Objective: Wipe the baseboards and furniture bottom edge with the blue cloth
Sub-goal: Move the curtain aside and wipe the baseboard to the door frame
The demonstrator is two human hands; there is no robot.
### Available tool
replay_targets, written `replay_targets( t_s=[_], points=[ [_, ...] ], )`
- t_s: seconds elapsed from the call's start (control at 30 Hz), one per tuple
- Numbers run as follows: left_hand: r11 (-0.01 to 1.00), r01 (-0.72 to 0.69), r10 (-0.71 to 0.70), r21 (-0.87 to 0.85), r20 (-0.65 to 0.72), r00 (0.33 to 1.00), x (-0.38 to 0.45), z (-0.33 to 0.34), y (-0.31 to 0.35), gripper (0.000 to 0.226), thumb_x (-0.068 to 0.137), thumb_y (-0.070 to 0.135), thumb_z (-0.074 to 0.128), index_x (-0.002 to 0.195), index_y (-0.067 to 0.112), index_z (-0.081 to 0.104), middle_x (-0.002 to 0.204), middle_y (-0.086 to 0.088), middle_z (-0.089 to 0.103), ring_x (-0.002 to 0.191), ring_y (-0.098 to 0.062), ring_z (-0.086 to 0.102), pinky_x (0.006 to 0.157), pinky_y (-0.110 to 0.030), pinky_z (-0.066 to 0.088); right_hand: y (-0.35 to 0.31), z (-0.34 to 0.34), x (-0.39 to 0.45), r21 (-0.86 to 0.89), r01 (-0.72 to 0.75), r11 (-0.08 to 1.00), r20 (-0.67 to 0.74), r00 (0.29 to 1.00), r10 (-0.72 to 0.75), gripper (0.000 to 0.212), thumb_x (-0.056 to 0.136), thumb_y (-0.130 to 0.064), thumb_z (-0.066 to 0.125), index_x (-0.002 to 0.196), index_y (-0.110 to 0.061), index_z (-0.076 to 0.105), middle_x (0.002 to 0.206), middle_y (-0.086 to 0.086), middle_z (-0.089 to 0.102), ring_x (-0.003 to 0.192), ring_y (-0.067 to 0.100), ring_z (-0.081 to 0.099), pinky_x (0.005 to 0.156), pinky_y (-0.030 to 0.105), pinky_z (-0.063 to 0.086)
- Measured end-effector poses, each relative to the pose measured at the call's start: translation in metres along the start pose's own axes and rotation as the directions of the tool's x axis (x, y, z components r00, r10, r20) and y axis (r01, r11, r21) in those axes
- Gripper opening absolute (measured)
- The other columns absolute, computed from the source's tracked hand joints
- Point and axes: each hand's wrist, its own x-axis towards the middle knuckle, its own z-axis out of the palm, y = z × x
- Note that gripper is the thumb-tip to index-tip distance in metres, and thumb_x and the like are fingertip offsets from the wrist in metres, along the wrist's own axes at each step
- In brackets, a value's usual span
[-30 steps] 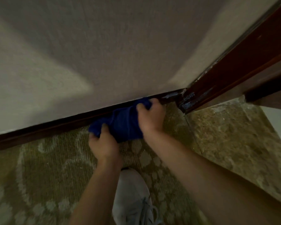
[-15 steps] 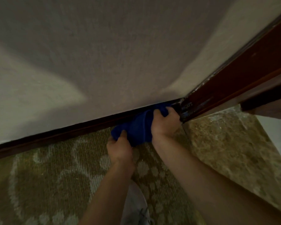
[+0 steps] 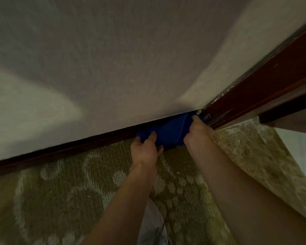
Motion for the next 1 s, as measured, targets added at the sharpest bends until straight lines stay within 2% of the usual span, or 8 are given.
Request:
replay_targets(
  t_s=[0.07,0.13,0.27,0.4,0.53,0.67,0.83,1.0],
  points=[
    [0.999,0.028,-0.028,-0.017,0.0,1.0,0.0,0.006,0.004,0.065,0.097,0.01,0.058,0.152,0.015,0.026,0.141,-0.011,0.049,0.119,-0.028,0.057,0.08,-0.029,0.053,-0.002,-0.002,-0.002,0.054,-0.051,0.997,-0.002,0.999,0.052,0.034,0.084,-0.021,0.071,0.115,-0.009,0.062,0.119,0.01,0.065,0.1,0.028,0.065,0.091,0.049,0.054],
    [0.997,0.058,-0.058,-0.055,0.005,0.998,0.0,0.013,0.007,0.064,0.097,0.008,0.057,0.152,0.014,0.026,0.146,-0.011,0.045,0.124,-0.03,0.053,0.081,-0.03,0.05,-0.007,-0.002,-0.008,0.06,-0.04,0.997,-0.013,0.999,0.041,0.024,0.093,-0.02,0.058,0.115,-0.01,0.058,0.128,0.013,0.061,0.111,0.028,0.062,0.096,0.046,0.052],
    [0.996,0.041,-0.043,-0.074,-0.028,0.999,-0.001,0.01,0.002,0.062,0.097,0.009,0.056,0.152,0.014,0.029,0.145,-0.012,0.047,0.122,-0.03,0.055,0.073,-0.027,0.053,-0.005,-0.006,-0.016,0.01,0.015,1.0,0.043,0.999,-0.016,0.044,0.097,-0.023,0.053,0.136,-0.004,0.047,0.141,0.015,0.051,0.127,0.029,0.052,0.101,0.038,0.045],
    [0.982,-0.031,-0.007,-0.187,-0.2,0.98,-0.001,-0.006,-0.005,0.05,0.099,0.006,0.048,0.148,0.013,0.037,0.141,-0.012,0.051,0.113,-0.026,0.056,0.085,-0.033,0.05,0.01,-0.002,-0.03,-0.11,0.028,0.994,0.13,0.991,-0.014,0.039,0.09,-0.021,0.064,0.124,-0.009,0.052,0.121,0.005,0.056,0.102,0.025,0.056,0.099,0.041,0.048],
    [0.99,-0.027,0.004,-0.136,-0.163,0.987,0.003,-0.004,-0.009,0.058,0.1,0.01,0.049,0.153,0.018,0.028,0.148,-0.011,0.044,0.126,-0.03,0.052,0.087,-0.034,0.049,0.002,-0.001,-0.018,-0.176,0.045,0.983,0.112,0.993,-0.025,0.023,0.086,-0.022,0.067,0.094,-0.006,0.053,0.106,0.009,0.059,0.093,0.027,0.058,0.091,0.038,0.053],
    [0.995,0.019,-0.028,-0.097,-0.094,0.995,0.005,0.02,-0.007,0.063,0.099,0.005,0.049,0.154,0.017,0.022,0.154,-0.01,0.036,0.133,-0.03,0.045,0.091,-0.033,0.049,-0.012,-0.003,0.001,-0.092,0.049,0.995,0.025,0.999,-0.047,0.049,0.088,-0.025,0.066,0.128,-0.004,0.046,0.119,0.007,0.052,0.1,0.023,0.05,0.092,0.035,0.044],
    [0.992,-0.049,0.033,-0.118,-0.138,0.99,0.001,0.007,-0.005,0.057,0.099,0.006,0.047,0.152,0.016,0.027,0.146,-0.008,0.044,0.122,-0.026,0.051,0.09,-0.033,0.05,0.005,0.0,-0.013,0.007,-0.062,0.998,0.1,0.993,0.061,0.037,0.088,-0.021,0.066,0.119,-0.005,0.056,0.123,0.011,0.061,0.097,0.025,0.06,0.092,0.041,0.051],
    [0.973,-0.2,0.17,-0.115,-0.228,0.959,-0.004,-0.018,-0.004,0.049,0.099,0.009,0.048,0.145,0.021,0.038,0.132,-0.004,0.053,0.107,-0.021,0.056,0.09,-0.035,0.051,0.014,-0.002,-0.029,-0.075,-0.098,0.992,0.236,0.965,0.114,0.054,0.088,-0.018,0.066,0.136,-0.009,0.044,0.127,0.013,0.056,0.107,0.029,0.059,0.094,0.045,0.053]
  ],
)
